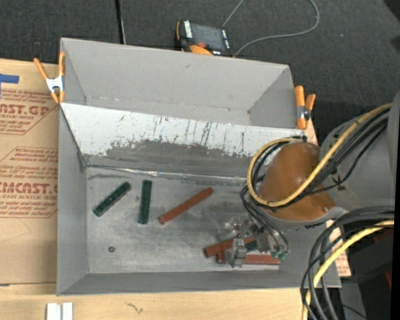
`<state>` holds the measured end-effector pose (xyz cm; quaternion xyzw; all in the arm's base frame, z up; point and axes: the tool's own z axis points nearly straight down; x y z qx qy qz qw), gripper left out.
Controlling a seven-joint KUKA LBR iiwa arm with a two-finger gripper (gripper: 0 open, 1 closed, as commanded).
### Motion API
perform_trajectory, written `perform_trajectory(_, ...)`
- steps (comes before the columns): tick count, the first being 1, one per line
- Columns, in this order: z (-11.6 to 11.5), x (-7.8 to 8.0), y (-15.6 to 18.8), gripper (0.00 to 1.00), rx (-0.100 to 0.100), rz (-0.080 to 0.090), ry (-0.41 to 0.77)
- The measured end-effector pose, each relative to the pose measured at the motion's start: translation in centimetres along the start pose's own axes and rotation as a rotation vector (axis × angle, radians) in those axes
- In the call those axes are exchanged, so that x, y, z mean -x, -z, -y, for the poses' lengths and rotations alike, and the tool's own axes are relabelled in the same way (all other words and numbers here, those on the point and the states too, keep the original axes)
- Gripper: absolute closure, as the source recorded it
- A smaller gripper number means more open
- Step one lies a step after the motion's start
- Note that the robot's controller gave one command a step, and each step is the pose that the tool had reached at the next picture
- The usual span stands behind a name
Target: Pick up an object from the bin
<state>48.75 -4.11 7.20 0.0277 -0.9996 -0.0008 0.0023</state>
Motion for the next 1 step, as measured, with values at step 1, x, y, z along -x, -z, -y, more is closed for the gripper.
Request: perform_trajectory(1, 0.85, 0.69, 13.91, 1.0, -0.003, 0.014, -0.028)
